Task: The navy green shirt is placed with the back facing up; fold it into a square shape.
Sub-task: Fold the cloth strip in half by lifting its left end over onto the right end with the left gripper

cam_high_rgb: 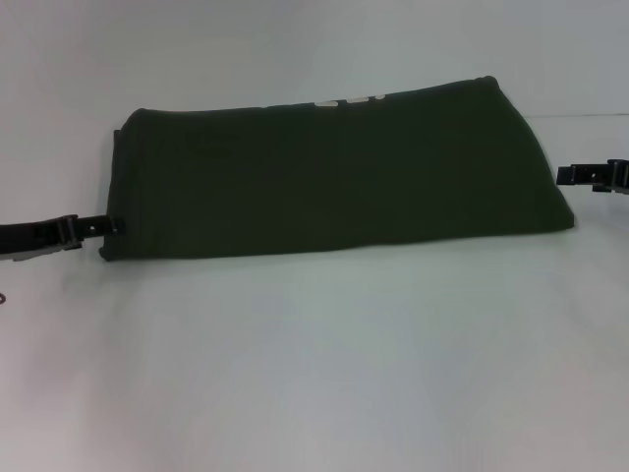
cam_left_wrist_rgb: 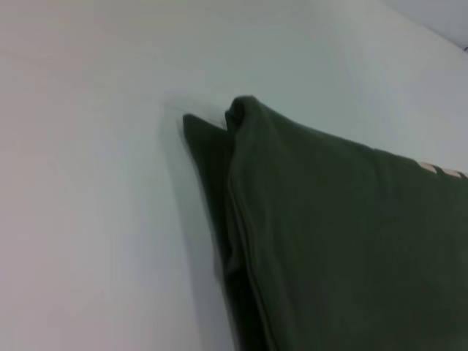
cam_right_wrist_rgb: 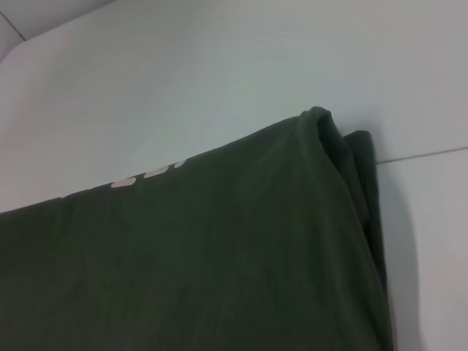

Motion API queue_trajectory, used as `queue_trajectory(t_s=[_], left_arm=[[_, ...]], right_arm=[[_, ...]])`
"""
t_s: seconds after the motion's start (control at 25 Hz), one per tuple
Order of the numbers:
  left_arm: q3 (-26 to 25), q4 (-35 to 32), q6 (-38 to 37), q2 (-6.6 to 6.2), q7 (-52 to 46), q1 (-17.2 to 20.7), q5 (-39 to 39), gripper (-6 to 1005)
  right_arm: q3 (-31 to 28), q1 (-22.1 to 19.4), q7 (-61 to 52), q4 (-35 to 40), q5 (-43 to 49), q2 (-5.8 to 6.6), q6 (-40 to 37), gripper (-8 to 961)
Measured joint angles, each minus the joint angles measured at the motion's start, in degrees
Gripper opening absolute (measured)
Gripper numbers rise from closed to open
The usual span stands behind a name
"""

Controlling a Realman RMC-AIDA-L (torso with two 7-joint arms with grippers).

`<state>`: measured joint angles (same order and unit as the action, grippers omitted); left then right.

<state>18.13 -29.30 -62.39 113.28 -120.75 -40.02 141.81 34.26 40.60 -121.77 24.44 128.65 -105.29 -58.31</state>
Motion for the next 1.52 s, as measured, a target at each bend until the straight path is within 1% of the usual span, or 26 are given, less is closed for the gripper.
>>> queue_trajectory(t_s=[0.04, 0.32, 0.68, 1.44, 1.52], left_arm=[[0.1, 0.2, 0.2, 0.22, 0.0, 0.0, 0.0, 890], [0.2, 1.5, 1.5, 0.44, 0.3, -0.6, 0.0, 889], [3.3, 3.1, 5.2, 0.91, 0.7, -2.2, -0.4, 889], [3.9, 3.3, 5.3, 1.07, 0.3, -2.1, -0.1, 885], [3.9, 3.3, 5.3, 1.12, 0.3, -2.1, -0.1, 848]], right_arm=[[0.2, 0.0, 0.0, 0.0, 0.0, 0.00, 0.0, 733], [0.5, 0.0, 0.0, -0.1, 0.0, 0.00, 0.0, 733], [1.0, 0.0, 0.0, -0.2, 0.0, -0.06, 0.2, 733], [1.4, -0.1, 0.0, -0.6, -0.1, -0.39, 0.3, 724], [1.4, -0.1, 0.0, -0.6, -0.1, -0.39, 0.3, 724]])
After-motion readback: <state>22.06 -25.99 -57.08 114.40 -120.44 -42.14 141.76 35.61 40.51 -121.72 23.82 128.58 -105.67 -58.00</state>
